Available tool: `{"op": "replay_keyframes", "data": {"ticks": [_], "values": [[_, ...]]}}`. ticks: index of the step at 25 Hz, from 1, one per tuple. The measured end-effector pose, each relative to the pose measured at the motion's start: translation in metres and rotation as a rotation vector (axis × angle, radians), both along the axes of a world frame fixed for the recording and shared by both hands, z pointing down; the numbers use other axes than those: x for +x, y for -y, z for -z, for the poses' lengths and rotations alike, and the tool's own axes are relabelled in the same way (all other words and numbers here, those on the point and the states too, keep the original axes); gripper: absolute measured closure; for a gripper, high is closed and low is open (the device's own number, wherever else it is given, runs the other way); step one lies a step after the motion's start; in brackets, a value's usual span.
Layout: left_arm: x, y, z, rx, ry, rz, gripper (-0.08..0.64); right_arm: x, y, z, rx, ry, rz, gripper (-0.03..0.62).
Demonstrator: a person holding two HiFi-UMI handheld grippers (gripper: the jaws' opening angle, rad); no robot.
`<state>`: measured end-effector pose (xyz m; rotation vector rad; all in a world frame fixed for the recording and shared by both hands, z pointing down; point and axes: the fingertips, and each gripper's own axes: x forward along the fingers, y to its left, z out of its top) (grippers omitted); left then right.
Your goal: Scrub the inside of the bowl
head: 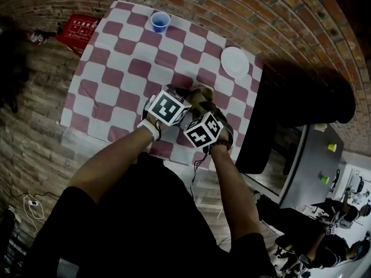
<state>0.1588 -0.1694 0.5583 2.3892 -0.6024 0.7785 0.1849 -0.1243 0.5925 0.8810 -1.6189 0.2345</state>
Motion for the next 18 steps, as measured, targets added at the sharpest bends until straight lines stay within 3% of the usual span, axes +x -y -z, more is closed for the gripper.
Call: {"op": "replay_keyframes", "data": {"ticks": [4, 10, 13, 16, 18], "values": [[-0.003, -0.01, -0.007, -0.028, -0.012, 0.038, 0.517, -0.008, 0.001, -0.002, -0.047, 0.217, -0.18, 0.489], [-0.009, -0.016, -0.026, -0.14, -0.003, 0.115, 0.515, -0.007, 0.005, -0.002, -0.069, 0.352, -0.294, 0.489], [-0.009, -0.015, -0.027, -0.161, 0.004, 0.092, 0.517, 0.0, 0.005, 0.0, -0.041, 0.231, -0.209, 0.489], [-0.007, -0.014, -0.022, -0.192, -0.012, 0.079, 0.517, 0.009, 0.011, 0.006, 0.042, -0.04, 0.019, 0.489], [-0.006, -0.014, -0.019, -0.239, -0.028, 0.083, 0.517, 0.01, 0.015, 0.011, 0.078, -0.151, 0.129, 0.489]]}}
